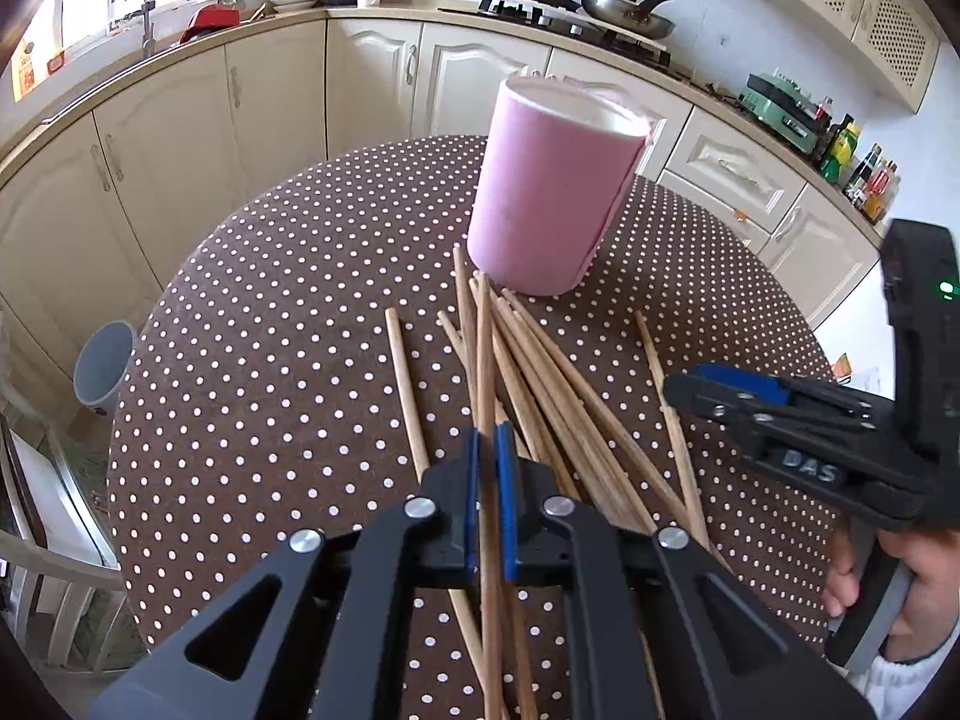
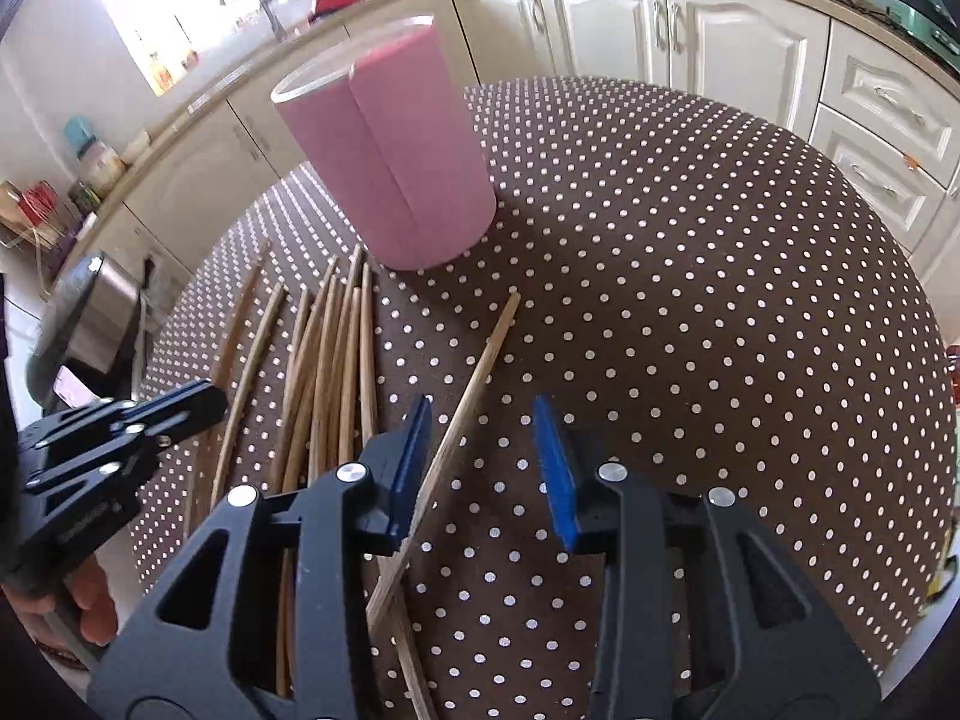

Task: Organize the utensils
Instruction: 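Close the right tool on one chopstick while the left tool hovers nearby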

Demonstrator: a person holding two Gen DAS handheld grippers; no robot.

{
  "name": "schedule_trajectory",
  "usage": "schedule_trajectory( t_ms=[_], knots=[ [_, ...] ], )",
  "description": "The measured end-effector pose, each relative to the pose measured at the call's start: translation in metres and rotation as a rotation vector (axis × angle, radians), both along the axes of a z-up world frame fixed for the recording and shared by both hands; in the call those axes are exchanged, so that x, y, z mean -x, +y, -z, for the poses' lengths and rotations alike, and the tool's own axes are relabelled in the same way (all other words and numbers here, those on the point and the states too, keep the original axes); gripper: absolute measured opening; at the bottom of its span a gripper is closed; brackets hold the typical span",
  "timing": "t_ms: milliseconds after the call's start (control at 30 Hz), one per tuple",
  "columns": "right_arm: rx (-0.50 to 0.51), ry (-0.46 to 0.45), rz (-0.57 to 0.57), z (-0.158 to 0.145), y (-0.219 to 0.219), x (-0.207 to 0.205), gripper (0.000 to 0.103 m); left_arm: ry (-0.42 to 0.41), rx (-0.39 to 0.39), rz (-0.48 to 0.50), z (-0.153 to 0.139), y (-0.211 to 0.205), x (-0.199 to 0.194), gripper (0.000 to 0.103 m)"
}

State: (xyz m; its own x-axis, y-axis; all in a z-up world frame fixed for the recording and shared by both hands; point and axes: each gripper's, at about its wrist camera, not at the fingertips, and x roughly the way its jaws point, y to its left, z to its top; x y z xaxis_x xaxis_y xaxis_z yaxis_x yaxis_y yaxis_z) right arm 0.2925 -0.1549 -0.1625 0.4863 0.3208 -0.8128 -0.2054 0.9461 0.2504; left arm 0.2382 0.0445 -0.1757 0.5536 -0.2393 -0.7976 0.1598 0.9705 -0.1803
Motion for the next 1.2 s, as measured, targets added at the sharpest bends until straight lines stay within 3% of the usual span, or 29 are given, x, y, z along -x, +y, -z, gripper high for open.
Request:
schedule_trajectory(
  t_ms=[133,200,467,1033,1200],
  knots=[
    [0.054,0.048,-0.026,0.005,0.013,-0.011,0.030,0.000,0.002,0.006,-0.003,0.006,0.003,0.007],
    [0.071,0.048,-0.025,0.004,0.015,-0.014,0.017,0.014,-0.012,0.003,0.003,0.005,-0.004,0.007],
    [0.000,0.074,-0.028,0.006,0.006,-0.015,0.007,0.090,0.004,0.001,0.023,0.009,-0.020,0.007],
    [-0.058,0.049,-0.048,-0.010,-0.008,0.008,0.006,0.093,0.010,0.001,0.012,0.016,-0.013,0.007],
    [-0.058,0.061,-0.060,-0.009,-0.008,0.011,0.006,0.095,-0.022,-0.017,0.016,0.014,-0.010,0.010]
  ],
)
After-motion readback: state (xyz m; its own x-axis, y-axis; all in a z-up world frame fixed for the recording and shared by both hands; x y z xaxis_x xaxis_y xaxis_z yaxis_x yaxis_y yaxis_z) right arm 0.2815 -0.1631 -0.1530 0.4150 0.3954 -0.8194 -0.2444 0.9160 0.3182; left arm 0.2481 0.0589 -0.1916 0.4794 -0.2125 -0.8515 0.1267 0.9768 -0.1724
